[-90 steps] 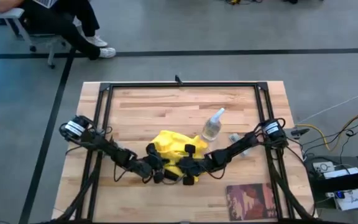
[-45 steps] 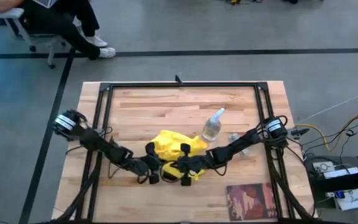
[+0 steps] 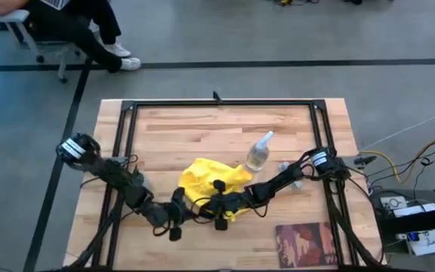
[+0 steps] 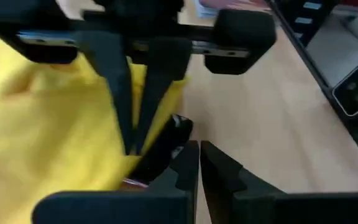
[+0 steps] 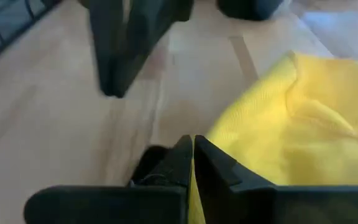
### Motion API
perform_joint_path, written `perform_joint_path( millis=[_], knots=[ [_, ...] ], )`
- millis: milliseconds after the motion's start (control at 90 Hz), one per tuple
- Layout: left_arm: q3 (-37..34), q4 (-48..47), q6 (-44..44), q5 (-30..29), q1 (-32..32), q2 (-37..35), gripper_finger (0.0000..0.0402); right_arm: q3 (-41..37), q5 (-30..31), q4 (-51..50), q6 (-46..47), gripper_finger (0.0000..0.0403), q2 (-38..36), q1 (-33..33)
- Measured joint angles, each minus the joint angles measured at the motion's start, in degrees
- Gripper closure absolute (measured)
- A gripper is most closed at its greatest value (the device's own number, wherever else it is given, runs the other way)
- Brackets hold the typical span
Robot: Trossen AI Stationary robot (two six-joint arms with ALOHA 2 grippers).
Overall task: Apply microfiber cloth
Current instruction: Wipe the front and back of the cellphone with the yellow microfiber cloth
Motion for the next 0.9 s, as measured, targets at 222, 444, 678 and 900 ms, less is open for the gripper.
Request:
perform_joint_path(
  millis=[222, 444, 678, 900],
  knots=[
    [1.24, 7.52, 1.36, -0.58, 2.95, 10.08, 0.0401, 0.05, 2.47, -0.03, 2.35, 0.0403, 1.41, -0.23],
    [3.26, 10.14, 1.43, -1.08, 5.11, 14.99, 0.0402, -0.18, 7.00, 0.03, 7.96, 0.0403, 2.05, -0.61],
    [2.45, 9.46, -2.00, 0.07, 5.10, 16.28, 0.0401, -2.88, 14.43, -4.92, 5.58, 0.0403, -0.24, -2.48],
    [1.99, 9.55, -3.33, 0.20, 5.03, 16.27, 0.0401, -4.54, 14.73, -4.81, 3.42, 0.0403, -0.87, -4.76]
  ],
)
